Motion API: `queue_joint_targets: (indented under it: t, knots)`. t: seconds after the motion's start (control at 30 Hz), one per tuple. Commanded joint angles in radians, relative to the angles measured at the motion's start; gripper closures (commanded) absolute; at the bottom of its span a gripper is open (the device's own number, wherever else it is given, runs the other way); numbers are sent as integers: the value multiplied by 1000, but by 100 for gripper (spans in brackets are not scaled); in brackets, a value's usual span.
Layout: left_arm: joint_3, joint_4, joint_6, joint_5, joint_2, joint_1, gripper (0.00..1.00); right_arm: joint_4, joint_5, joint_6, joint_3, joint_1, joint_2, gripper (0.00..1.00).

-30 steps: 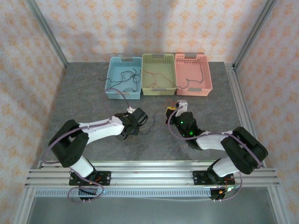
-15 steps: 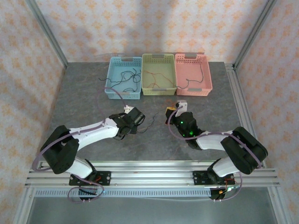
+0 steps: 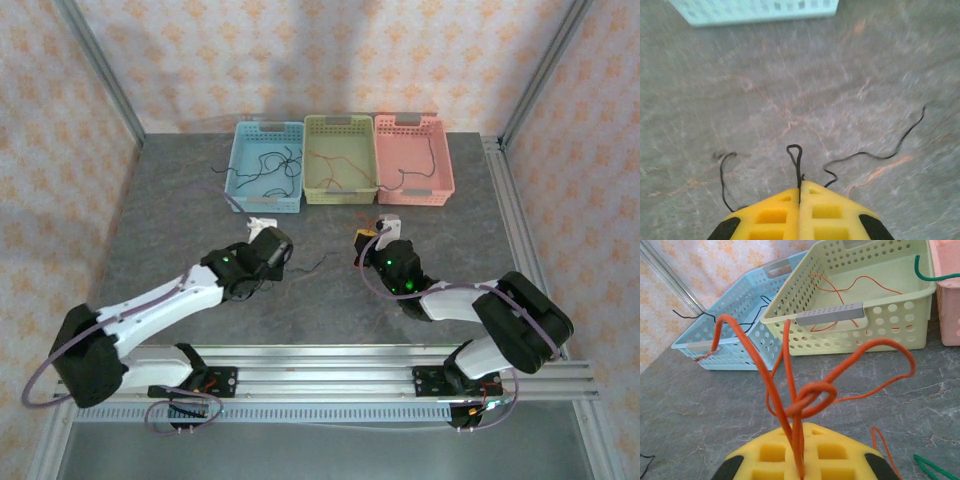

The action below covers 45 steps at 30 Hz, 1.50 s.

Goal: Untangle the cables

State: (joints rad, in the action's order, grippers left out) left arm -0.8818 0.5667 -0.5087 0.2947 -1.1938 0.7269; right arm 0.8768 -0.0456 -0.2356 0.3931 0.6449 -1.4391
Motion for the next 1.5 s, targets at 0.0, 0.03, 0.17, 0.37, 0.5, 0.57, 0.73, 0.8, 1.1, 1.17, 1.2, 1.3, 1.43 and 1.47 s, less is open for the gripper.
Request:
queue_joint_targets:
  t: [0.0,0.03,0.17,0.37,0.5,0.57,0.73,0.8,1.1,1.17,1.2,1.3,1.43,1.47]
  knots:
    - [-119,81,-18,129,103,-4,100,-2,1,-2,29,2,4,100]
    - [-143,87,-19,138,129,-9,100,-1,1,-2,30,2,2,100]
    - [-248,101,-50,117,188,-64,100,-1,-5,-5,33,2,-7,100]
    - [-419,111,-57,43,132,-187,100,2,-5,-7,33,2,-10,100]
    - [-586,113,-40,35,21,-261,100,2,-8,-10,35,2,-16,100]
    - [-688,131,-36,37,-58,-285,100,2,-7,-8,36,2,-17,100]
    - [-946,154,15,61,-264,-320,100,1,-2,-2,36,3,-15,100]
    - [-1088,200,24,58,-363,-342,100,-1,-3,-2,36,2,-15,100]
    - [-1745,316,92,61,-857,-428,100,-1,1,8,50,2,-44,100]
    - [-1840,329,87,46,-943,-437,100,-4,-4,10,57,2,-50,100]
    - [-1842,318,85,42,-969,-441,100,-4,-6,9,58,2,-51,100]
    - [-1744,263,76,44,-1004,-449,100,-8,-2,16,58,2,-46,100]
    - [-1569,202,60,26,-1032,-467,100,-12,0,21,58,2,-41,100]
    - [-1540,211,52,13,-1045,-476,100,-12,-2,19,59,2,-44,100]
